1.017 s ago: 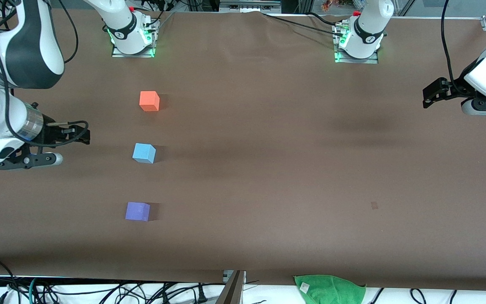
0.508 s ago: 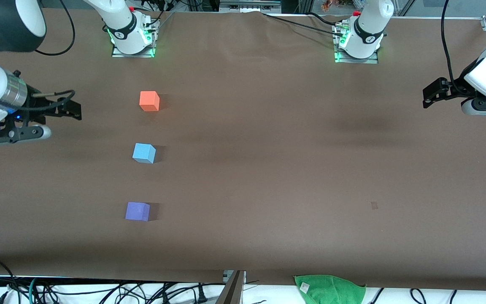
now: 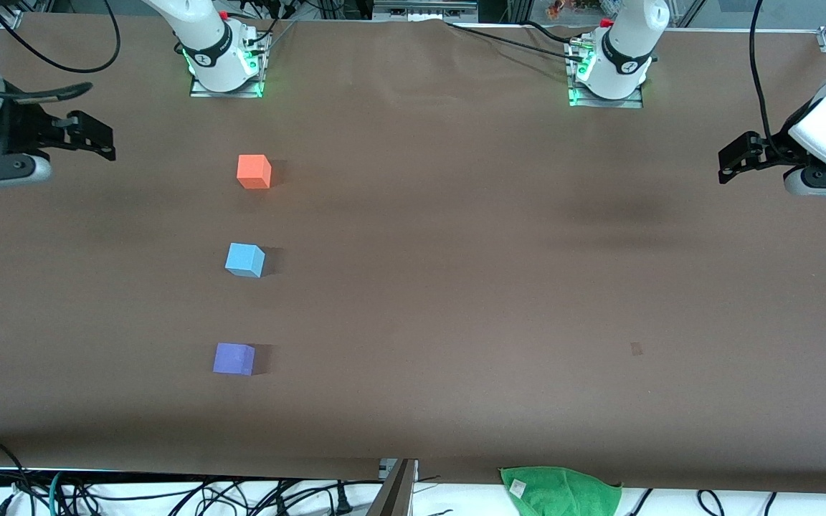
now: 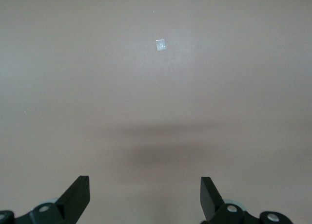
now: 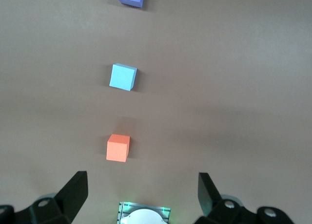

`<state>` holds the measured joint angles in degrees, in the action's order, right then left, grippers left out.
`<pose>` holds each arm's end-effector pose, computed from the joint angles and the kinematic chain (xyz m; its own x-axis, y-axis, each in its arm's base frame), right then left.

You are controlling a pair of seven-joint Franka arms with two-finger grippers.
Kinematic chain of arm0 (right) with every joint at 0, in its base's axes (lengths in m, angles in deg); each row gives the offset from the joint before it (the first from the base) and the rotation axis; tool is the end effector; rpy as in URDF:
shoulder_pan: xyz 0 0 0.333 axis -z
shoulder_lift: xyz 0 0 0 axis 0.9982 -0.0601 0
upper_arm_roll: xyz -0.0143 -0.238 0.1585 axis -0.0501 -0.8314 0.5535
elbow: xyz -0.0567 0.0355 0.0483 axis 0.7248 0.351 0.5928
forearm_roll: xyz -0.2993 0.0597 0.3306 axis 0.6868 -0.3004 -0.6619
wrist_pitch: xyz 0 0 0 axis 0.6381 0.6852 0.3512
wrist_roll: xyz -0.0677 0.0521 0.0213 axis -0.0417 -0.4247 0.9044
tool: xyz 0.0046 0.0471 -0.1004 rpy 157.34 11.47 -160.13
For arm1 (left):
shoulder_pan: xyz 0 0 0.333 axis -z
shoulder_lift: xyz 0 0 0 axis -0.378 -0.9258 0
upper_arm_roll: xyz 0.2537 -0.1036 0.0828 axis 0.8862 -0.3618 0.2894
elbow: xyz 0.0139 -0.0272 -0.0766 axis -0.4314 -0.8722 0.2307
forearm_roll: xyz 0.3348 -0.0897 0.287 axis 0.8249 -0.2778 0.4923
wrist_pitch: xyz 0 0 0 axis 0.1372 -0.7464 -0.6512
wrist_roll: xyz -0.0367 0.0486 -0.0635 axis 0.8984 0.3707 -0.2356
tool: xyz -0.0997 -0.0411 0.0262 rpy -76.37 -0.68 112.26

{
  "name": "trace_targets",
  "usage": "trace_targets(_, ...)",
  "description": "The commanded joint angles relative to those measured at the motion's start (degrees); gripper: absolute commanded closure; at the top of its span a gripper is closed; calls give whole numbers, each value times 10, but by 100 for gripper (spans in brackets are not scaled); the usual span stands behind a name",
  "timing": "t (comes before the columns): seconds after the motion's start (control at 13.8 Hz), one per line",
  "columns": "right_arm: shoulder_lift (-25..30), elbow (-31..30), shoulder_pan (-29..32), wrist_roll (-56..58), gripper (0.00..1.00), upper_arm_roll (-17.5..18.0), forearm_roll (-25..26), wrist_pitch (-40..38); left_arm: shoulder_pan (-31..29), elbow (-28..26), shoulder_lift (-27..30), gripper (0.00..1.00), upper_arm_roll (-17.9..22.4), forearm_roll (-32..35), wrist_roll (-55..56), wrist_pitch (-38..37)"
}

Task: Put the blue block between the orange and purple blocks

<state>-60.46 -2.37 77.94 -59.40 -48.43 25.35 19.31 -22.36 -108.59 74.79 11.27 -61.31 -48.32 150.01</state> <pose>0.6095 0.0582 0.5899 0.9786 0.1442 -0.1471 0.1478 -0.9889 0.0140 0.6043 -0.0223 0.5593 0.9983 -0.0398 -0.0418 -0.0417 -0.9981 -0.0448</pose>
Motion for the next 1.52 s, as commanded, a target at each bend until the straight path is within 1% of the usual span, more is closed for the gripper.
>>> trace_targets(0.0,8,-17,29,4,0,30,5,-7,1,6,2,0,-1,9,-8,-3)
trace_targets(0.22,13,-18,39,-4,0,37,1,-8,1,6,2,0,0,8,-8,-3)
trace_targets(0.44,6,-13,37,-2,0,37,2,-22,-3,5,2,0,0,8,-8,-4)
trace_targets(1.02,-8,-7,40,3,0,34,9,-7,-3,5,1,0,0,9,-12,-2)
trace_targets(1.45,-8,-7,39,3,0,34,9,-2,-2,6,1,0,0,9,-12,-2)
